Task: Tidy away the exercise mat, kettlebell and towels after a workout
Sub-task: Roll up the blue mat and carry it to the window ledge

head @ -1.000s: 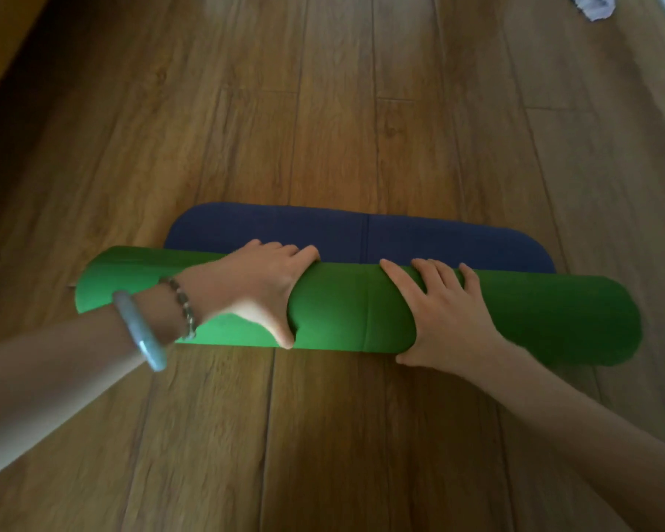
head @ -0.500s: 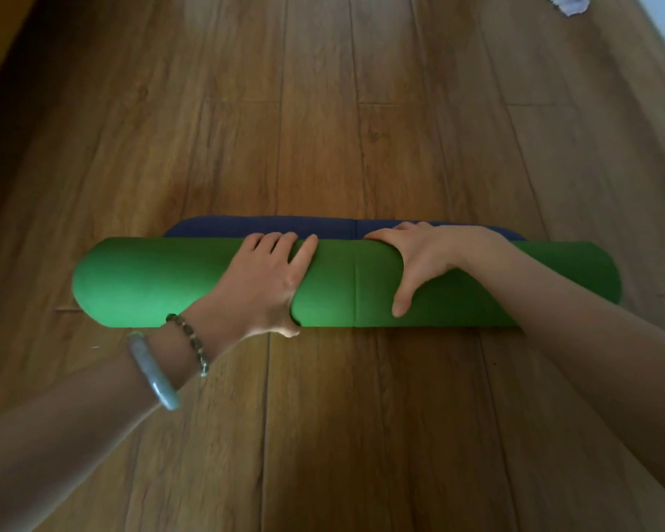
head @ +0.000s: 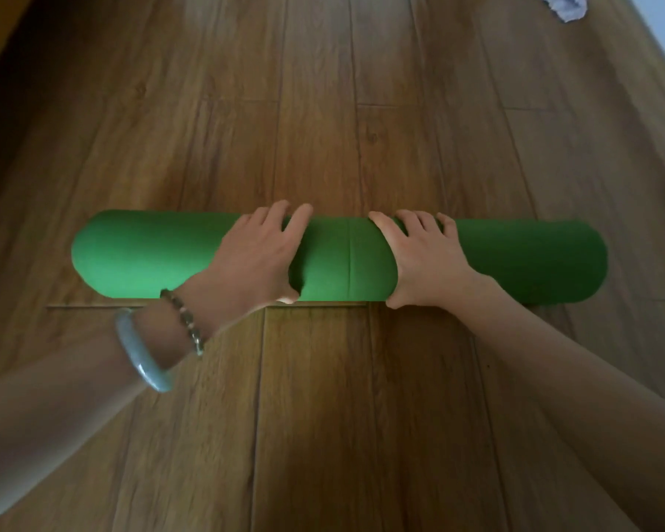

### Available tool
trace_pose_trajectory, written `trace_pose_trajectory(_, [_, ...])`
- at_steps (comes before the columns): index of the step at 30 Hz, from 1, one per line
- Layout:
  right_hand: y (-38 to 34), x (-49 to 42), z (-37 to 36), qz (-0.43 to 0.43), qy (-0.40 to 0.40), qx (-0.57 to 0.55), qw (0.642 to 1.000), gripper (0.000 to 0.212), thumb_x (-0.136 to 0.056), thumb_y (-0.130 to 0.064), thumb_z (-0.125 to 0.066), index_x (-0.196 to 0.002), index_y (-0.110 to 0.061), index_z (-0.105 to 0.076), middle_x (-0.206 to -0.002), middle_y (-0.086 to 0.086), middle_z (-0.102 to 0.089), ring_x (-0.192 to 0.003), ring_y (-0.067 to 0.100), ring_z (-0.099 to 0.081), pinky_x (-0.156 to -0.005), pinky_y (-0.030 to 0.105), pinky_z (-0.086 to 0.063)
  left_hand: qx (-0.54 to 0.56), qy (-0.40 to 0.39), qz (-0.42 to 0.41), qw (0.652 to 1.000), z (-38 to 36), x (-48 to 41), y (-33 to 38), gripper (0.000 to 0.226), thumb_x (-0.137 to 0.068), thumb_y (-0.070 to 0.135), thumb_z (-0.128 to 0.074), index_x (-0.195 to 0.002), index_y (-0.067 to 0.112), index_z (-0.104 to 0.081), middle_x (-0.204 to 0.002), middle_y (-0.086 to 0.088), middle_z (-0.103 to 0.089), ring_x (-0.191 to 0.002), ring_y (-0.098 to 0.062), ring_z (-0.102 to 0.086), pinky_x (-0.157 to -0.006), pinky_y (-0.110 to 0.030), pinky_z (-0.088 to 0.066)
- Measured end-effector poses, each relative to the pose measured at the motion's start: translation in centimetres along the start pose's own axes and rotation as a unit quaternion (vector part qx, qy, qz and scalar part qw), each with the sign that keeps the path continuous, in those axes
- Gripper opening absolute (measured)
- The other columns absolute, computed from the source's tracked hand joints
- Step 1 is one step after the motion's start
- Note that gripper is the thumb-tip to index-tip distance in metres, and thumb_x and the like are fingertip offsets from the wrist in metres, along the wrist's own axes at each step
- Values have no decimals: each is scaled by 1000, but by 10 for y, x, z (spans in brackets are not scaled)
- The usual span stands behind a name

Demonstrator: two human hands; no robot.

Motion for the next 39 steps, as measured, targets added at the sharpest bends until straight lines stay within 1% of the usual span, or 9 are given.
trace_pose_trajectory(4, [8,-20,9,4,-74,-9,997,123,-50,-52,-81,-145,-29,-6,-142,10,-31,-131,32,-29,-108,57,-23,-90,40,2,995,-16,6,1,139,-55,65,-77,-147,11,12,-150,-25,-20,-139,-36,-21,-116,-42,-11])
trace_pose_trajectory(16, [-16,25,0,34,-213,-25,976,124,-53,-56,-79,-146,-32,-1,-143,6,-29,-132,28,-27,-110,57,-21,-88,-12,-65,994,-23,54,19,134,-51,63,-79,-147,7,-4,-138,-23,-39,-126,-33,-39,-108,-44,-29])
trace_pose_trajectory(18, [-21,41,-3,51,-205,-26,977,124,-56,-56,-78,-146,-32,4,-148,7,-23,-136,28,-22,-112,56,-16,-89,-15,-57,994,-26,70,28,135,-46,64,-80,-144,8,-6,-132,-22,-46,-119,-33,-46,-103,-44,-34])
trace_pose_trajectory(21, [-36,63,-6,64,-125,-1,990,124,-66,-50,-74,-143,-30,22,-155,10,2,-143,27,1,-115,55,-1,-59,-81,-63,993,-23,58,24,126,-58,64,-73,-146,16,4,-138,-13,-37,-124,-26,-38,-107,-38,-28])
trace_pose_trajectory(23, [-47,64,-10,50,-73,24,996,127,-70,-48,-73,-139,-28,31,-155,12,10,-144,28,8,-114,57,3,6,-142,-70,987,-14,35,10,122,-54,63,-77,-144,24,-5,-127,-3,-43,-111,-19,-44,-97,-32,-36])
trace_pose_trajectory(26, [-44,41,-5,35,-24,13,999,121,-68,-49,-73,-144,-28,19,-154,13,-8,-142,30,-6,-113,59,-5,158,-254,-39,953,-12,6,-9,115,-44,52,-87,-136,32,-21,-116,6,-49,-98,-14,-50,-85,-31,-46])
trace_pose_trajectory(29, [-33,17,3,60,-57,1,997,122,-58,-51,-77,-146,-29,4,-148,9,-22,-137,29,-21,-111,59,-15,132,-310,-20,941,-3,-10,-19,120,-43,55,-86,-139,34,-19,-131,6,-40,-118,-19,-41,-100,-47,-42])
trace_pose_trajectory(34, [-16,-25,14,42,-193,-47,979,127,-48,-47,-85,-145,-37,-4,-141,2,-31,-129,27,-31,-106,54,-27,0,-142,-41,989,6,-14,4,140,-43,71,-77,-148,29,5,-150,-6,-21,-135,-27,-27,-111,-46,-25])
trace_pose_trajectory(39, [-9,-44,22,-6,-265,-94,960,125,-48,-39,-88,-145,-39,-10,-145,1,-28,-130,27,-32,-102,51,-36,-32,-38,-16,999,-8,-16,17,141,-44,76,-73,-149,20,3,-143,-13,-34,-128,-30,-37,-107,-45,-30])
Point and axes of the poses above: each hand's wrist, its own x-axis away from the middle knuckle, its own z-axis out of the back of the hand, y = z × x, the point moved 5 cm from there along -x, towards the middle knuckle
